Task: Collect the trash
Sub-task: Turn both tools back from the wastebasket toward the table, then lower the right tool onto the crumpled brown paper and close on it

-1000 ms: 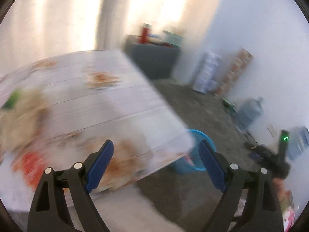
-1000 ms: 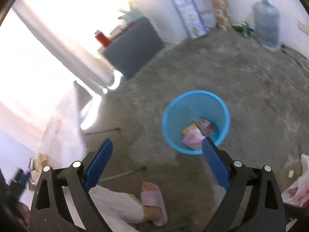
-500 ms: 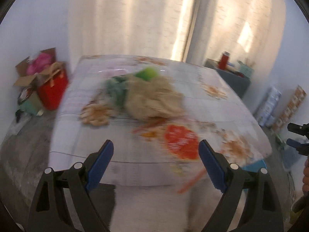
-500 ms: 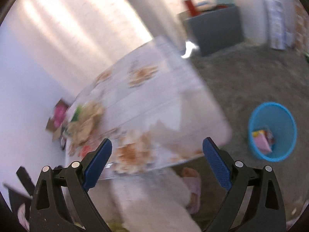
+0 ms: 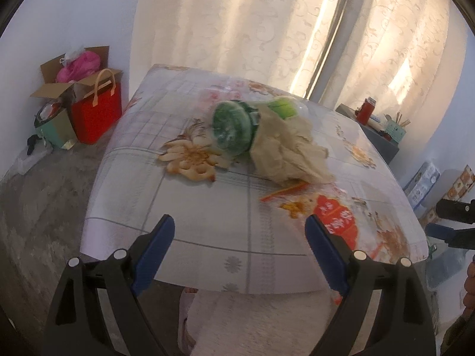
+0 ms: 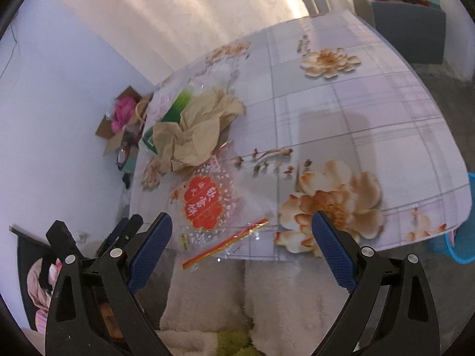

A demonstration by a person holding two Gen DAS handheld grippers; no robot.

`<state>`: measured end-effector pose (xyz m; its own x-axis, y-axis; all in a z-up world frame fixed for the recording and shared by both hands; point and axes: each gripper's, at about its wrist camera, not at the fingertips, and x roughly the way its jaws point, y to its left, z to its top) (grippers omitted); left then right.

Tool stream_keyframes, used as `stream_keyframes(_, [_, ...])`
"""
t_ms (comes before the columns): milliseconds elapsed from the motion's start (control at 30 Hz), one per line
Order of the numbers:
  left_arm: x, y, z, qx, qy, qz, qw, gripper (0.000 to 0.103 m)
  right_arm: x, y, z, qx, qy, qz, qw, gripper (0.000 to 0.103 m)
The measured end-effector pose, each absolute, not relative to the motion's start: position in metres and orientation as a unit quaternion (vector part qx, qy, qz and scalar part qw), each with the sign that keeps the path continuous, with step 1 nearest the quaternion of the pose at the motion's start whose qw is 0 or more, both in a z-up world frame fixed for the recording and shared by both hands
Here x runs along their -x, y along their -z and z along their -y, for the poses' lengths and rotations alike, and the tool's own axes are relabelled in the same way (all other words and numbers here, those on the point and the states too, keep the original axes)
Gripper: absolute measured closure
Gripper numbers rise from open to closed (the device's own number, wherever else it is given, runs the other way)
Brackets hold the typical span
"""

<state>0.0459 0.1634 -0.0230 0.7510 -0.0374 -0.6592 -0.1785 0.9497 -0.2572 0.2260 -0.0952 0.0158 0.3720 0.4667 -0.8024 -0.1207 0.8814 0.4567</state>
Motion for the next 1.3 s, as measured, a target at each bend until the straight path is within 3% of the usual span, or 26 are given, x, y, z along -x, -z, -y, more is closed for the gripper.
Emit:
stream_keyframes(300, [-0.045,0.041,-0.201,0.186,-0.065,-0.345,0.918,0.016,-0.26,-0.008,0.05,-0.172,-0.208,-0.543,0.795,0.012])
stream_keyframes(467, [-0.042,0.049,-0.212,0.197,-0.071,-0.351,0.913,0.016,-0.295,-0.008,0.001,-0.092,-0.239,-0.534,0.806,0.012])
stream_keyframes(700, [-0.042,0.049,-0.217,0.199,-0.072,-0.35,0.913,0.016,-0.332,0.01,-0.077,0.123,-0.285,-0.483,0.819,0.012])
stream_keyframes(1100, [-0.052,0.047,-0.221,0.215,-0.053,-0.363,0.905,0.016,-0.361,0.058,-0.099,0.209,-0.344,-0.498,0.768,0.012])
stream_keyframes(1300, [-0.053,0.047,-0.218,0.208,-0.057,-0.369,0.904,0.016,-0.356,0.053,-0.092,0.204,-0.338,-0.488,0.778,0.024])
